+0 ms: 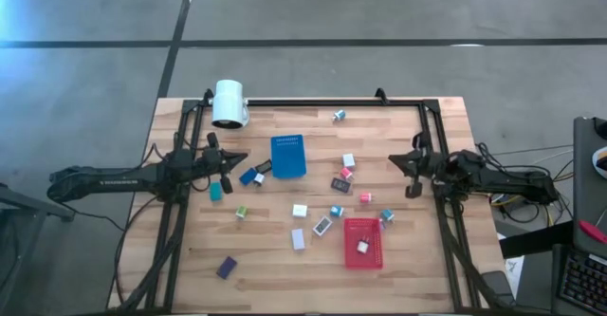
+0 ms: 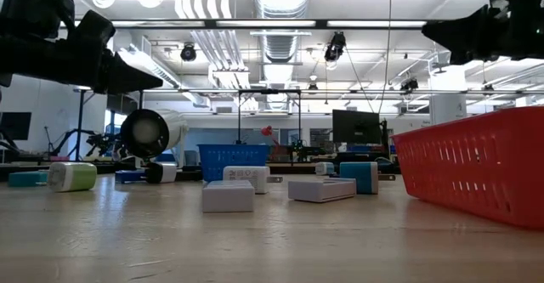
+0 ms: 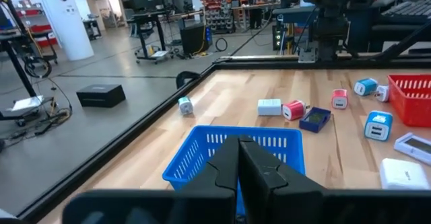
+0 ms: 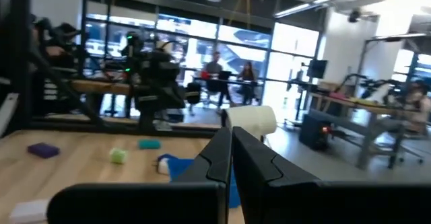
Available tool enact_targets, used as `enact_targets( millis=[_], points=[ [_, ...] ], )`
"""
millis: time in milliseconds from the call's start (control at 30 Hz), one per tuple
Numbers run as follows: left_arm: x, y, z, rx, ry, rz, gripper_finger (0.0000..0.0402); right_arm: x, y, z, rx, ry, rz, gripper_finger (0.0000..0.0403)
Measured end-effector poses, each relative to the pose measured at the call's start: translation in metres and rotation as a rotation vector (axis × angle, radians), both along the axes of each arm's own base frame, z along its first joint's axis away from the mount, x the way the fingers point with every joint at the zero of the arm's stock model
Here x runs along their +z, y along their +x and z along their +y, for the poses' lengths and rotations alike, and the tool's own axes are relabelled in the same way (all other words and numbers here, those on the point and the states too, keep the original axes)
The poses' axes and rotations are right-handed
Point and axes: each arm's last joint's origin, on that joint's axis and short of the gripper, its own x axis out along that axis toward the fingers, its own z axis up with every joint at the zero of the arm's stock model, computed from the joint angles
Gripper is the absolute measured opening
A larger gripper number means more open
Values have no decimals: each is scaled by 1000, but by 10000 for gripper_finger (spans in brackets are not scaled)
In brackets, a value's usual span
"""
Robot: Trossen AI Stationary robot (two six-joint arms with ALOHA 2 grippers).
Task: Pick & Place Office items
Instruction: Put the blue digital clock into the blue bin
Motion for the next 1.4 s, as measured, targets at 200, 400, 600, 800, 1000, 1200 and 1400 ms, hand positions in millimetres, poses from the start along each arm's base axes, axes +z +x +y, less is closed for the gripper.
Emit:
enact_targets(
  millis=[200,400,600,800,1000,1200,1400],
  points=[
    [1,0,0,-2,41,5,12,-2,1,1,35,21,14,8],
    [3,0,0,-1,70,-5,12,-4,3,1,39,29,37,8],
    [4,0,0,-7,139,8,12,-5,5,1,39,30,49,8],
    [16,1,0,-3,77,-91,12,-5,5,1,39,33,48,8],
    [44,3,1,13,-16,20,12,-5,5,1,42,46,46,8],
    [77,0,3,134,-144,172,12,-5,5,1,38,22,50,8],
    [88,10,6,196,-228,339,12,-5,5,1,35,12,50,8]
  ],
)
